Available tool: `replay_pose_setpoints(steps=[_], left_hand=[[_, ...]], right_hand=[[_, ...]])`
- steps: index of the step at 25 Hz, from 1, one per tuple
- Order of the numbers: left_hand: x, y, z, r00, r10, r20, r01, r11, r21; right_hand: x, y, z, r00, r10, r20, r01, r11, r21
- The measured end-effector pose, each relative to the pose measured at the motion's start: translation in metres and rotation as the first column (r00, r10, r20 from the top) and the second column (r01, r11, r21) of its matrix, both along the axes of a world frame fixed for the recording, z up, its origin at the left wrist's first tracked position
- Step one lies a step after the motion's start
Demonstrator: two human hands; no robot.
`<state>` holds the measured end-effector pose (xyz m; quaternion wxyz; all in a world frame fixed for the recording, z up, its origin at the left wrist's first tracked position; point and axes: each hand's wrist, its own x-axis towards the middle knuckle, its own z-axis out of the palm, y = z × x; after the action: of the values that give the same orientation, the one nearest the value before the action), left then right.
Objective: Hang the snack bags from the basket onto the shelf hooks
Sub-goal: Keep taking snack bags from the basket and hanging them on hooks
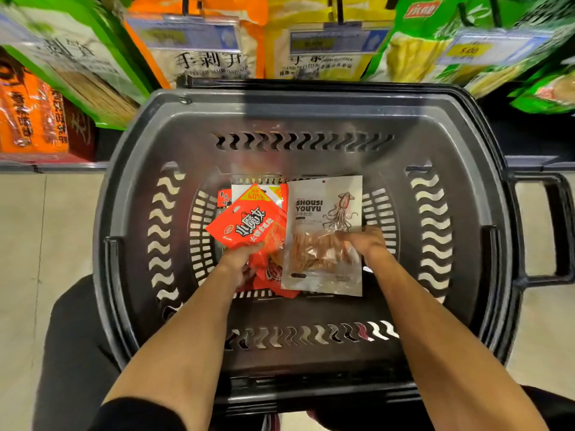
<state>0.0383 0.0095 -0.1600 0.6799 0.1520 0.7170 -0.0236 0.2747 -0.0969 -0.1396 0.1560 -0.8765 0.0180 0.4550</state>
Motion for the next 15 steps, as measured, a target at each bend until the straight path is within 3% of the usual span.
replay_pose_setpoints(steps=[4,8,15], left_hand=[[0.0,-0.003,0.01,0.996,-0.077,-0.035,0.079,0.994,0.071],[-0.008,-0.003,0.053,0.98,-0.141,-0.137,0.178,0.936,0.305],[-0.042,0.0,0.184,0.985,-0.103,-0.141,0.158,0.873,0.461]], right_hand=[[-0.008,-0.004,0.026,0.979,-0.149,-0.139,0.169,0.975,0.141],[-0.023,-0.006,0.084,0.981,-0.168,-0.098,0.187,0.955,0.229],[-0.042,-0.008,0.217,0.999,0.009,-0.038,0.002,0.962,0.272]])
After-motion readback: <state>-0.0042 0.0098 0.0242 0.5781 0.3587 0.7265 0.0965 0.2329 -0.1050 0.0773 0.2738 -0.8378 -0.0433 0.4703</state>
